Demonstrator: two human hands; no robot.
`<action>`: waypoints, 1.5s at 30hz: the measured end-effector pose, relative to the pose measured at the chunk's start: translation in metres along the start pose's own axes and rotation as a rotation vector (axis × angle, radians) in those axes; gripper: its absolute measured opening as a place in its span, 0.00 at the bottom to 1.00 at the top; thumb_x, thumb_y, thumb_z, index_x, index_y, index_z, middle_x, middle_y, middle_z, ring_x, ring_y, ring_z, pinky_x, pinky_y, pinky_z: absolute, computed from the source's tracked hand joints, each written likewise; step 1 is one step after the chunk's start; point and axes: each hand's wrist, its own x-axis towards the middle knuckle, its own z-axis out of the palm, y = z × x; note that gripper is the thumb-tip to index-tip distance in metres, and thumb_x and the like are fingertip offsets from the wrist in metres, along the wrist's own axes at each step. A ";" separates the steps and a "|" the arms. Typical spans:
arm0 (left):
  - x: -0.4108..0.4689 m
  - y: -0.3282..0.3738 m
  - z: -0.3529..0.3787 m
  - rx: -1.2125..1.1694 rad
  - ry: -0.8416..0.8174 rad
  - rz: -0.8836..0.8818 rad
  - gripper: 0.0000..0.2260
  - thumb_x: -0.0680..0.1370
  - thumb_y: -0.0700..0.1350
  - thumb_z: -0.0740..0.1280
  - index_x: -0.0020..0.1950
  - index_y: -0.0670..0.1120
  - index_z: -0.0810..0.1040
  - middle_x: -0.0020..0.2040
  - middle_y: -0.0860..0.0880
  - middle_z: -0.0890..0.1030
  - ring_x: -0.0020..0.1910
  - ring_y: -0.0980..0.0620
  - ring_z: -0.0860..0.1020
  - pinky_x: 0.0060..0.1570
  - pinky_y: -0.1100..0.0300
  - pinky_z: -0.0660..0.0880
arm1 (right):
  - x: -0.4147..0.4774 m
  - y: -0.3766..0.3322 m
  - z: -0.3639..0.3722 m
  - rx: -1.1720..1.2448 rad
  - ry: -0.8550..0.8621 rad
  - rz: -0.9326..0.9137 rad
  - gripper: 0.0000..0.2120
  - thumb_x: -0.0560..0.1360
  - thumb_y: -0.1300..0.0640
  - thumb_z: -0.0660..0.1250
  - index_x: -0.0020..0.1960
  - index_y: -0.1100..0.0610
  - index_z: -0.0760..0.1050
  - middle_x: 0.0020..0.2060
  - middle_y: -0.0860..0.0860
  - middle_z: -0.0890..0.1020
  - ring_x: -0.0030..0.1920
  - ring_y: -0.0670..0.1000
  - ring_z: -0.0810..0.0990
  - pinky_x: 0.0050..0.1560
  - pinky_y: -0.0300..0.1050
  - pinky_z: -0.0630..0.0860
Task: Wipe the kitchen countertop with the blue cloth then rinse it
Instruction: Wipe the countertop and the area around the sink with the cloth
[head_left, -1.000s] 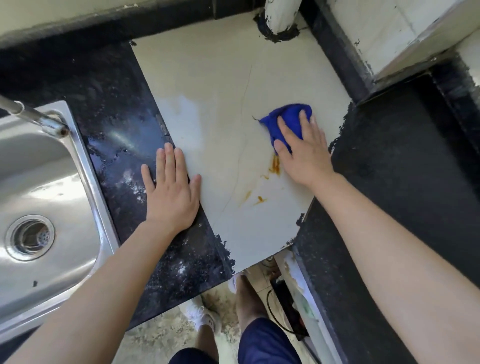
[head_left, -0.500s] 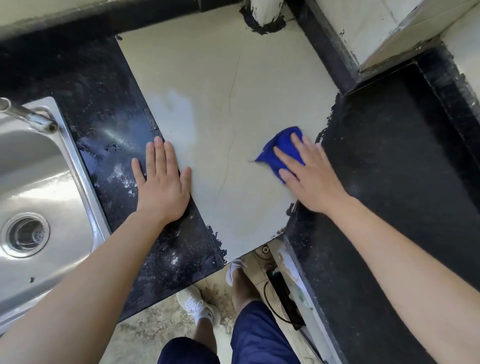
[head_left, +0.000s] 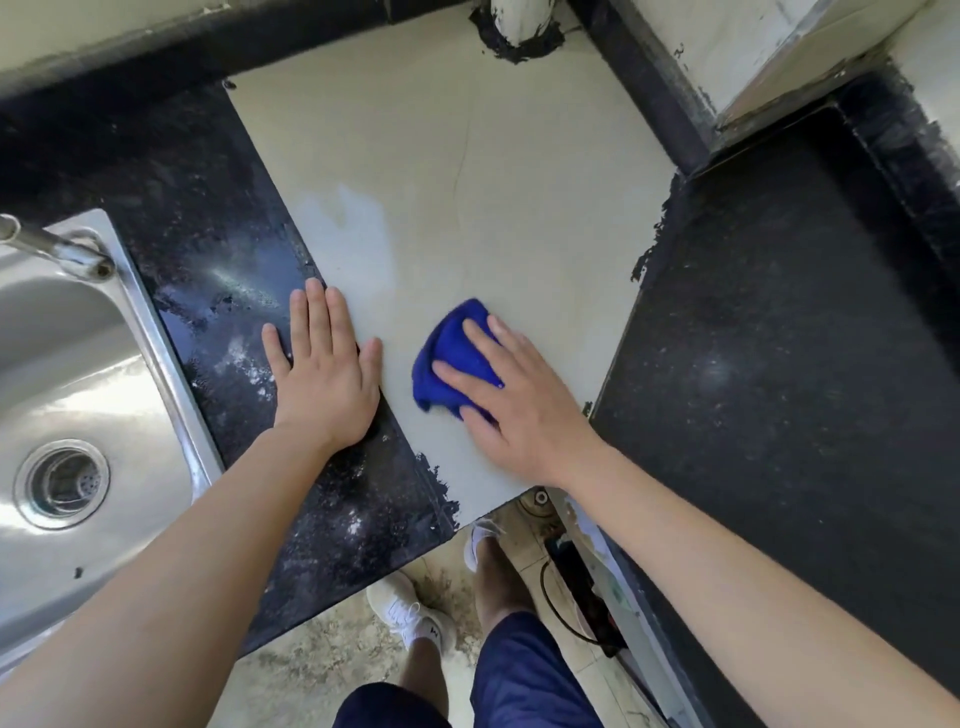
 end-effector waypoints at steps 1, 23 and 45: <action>0.000 0.000 0.000 -0.001 0.002 0.001 0.30 0.84 0.57 0.42 0.81 0.43 0.38 0.81 0.46 0.37 0.79 0.49 0.35 0.76 0.41 0.35 | -0.027 0.004 -0.005 -0.007 -0.031 -0.036 0.23 0.80 0.52 0.62 0.74 0.48 0.71 0.78 0.58 0.62 0.79 0.61 0.55 0.78 0.58 0.54; 0.000 0.002 -0.001 0.002 -0.002 -0.001 0.30 0.84 0.57 0.42 0.80 0.43 0.38 0.81 0.46 0.37 0.79 0.48 0.36 0.76 0.41 0.35 | -0.065 0.007 -0.010 0.010 -0.091 -0.087 0.25 0.78 0.53 0.63 0.75 0.46 0.69 0.79 0.56 0.59 0.80 0.59 0.53 0.80 0.54 0.49; -0.020 -0.048 -0.007 -0.052 0.176 -0.087 0.26 0.85 0.49 0.50 0.80 0.39 0.52 0.81 0.42 0.51 0.81 0.45 0.48 0.78 0.43 0.43 | 0.134 -0.056 0.025 0.058 0.148 -0.007 0.25 0.74 0.52 0.61 0.70 0.52 0.76 0.73 0.63 0.69 0.75 0.68 0.63 0.75 0.60 0.59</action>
